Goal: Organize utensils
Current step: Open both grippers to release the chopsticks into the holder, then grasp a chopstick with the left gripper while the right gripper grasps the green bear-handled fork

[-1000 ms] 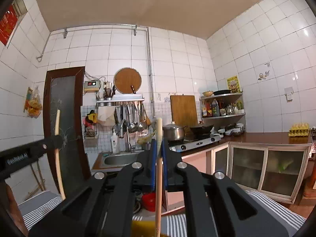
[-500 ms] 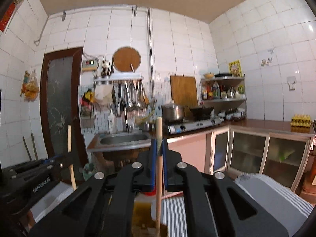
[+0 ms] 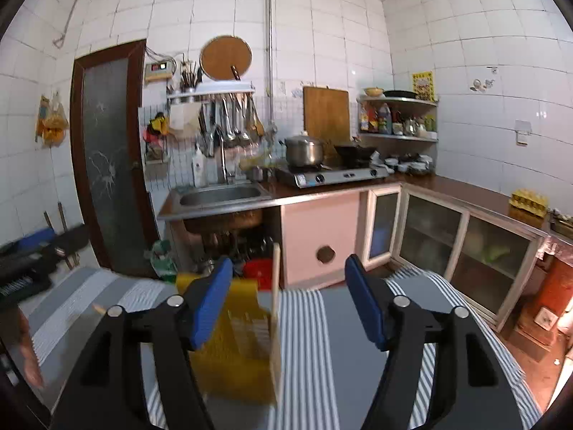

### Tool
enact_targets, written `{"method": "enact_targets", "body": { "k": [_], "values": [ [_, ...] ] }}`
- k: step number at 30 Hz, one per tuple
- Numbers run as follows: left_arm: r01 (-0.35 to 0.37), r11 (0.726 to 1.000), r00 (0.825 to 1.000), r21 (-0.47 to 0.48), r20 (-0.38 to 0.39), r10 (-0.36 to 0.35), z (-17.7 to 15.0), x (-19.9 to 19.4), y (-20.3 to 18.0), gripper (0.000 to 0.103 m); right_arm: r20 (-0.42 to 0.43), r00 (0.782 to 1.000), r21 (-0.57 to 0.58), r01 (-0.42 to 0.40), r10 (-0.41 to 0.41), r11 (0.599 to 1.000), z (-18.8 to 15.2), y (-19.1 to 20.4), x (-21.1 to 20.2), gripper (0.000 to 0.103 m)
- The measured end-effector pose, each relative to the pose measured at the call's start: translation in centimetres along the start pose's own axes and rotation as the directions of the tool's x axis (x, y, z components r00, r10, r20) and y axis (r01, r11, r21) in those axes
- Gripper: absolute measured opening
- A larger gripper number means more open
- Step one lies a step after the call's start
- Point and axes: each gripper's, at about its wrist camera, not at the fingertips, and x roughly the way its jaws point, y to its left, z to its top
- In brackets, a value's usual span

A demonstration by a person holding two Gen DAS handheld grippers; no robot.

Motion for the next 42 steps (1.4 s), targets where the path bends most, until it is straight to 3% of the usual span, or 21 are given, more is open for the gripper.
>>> {"method": "enact_targets", "body": {
  "k": [8,12,19,25,28,32,39,42],
  "values": [
    [-0.034,0.999,0.989,-0.008,-0.142,0.032,-6.4,-3.1,1.9,0.098,-0.136,0.990,0.008,0.047,-0.046,0.999,-7.4,-1.5,-3.5,0.068],
    [-0.050,0.998,0.976,-0.033,-0.215,0.041,-10.1,-2.8,2.6,0.098,-0.206,0.977,0.057,0.058,-0.045,0.997,-11.5,-2.3,-3.8,0.068],
    [-0.091,0.995,0.947,-0.043,-0.313,0.073,-14.8,-0.8,2.6,0.098,-0.250,0.967,0.061,0.069,-0.052,0.996,-16.3,-1.9,-3.7,0.068],
    [-0.090,0.996,0.935,-0.012,-0.345,0.081,-17.2,0.2,1.9,0.098,-0.269,0.961,0.026,0.066,-0.056,0.998,-18.5,-0.9,-3.4,0.068],
    [-0.084,0.996,0.922,0.002,-0.379,0.079,-18.1,1.0,1.7,0.098,-0.315,0.947,0.023,0.072,-0.061,0.997,-19.3,-0.6,-2.4,0.068],
    [-0.091,0.996,0.892,-0.001,-0.444,0.081,-19.2,2.3,1.8,0.098,-0.381,0.922,0.038,0.086,-0.065,0.996,-20.0,-0.5,-1.2,0.068],
    [-0.087,0.996,0.846,0.012,-0.527,0.080,-20.5,3.6,1.3,0.096,-0.417,0.907,0.006,0.076,-0.066,0.997,-20.5,0.4,-0.7,0.068],
    [-0.098,0.995,0.834,0.026,-0.544,0.096,-21.1,4.0,1.0,0.093,-0.430,0.900,-0.011,0.068,-0.066,0.998,-20.8,0.7,-0.5,0.068]
  ]
}}
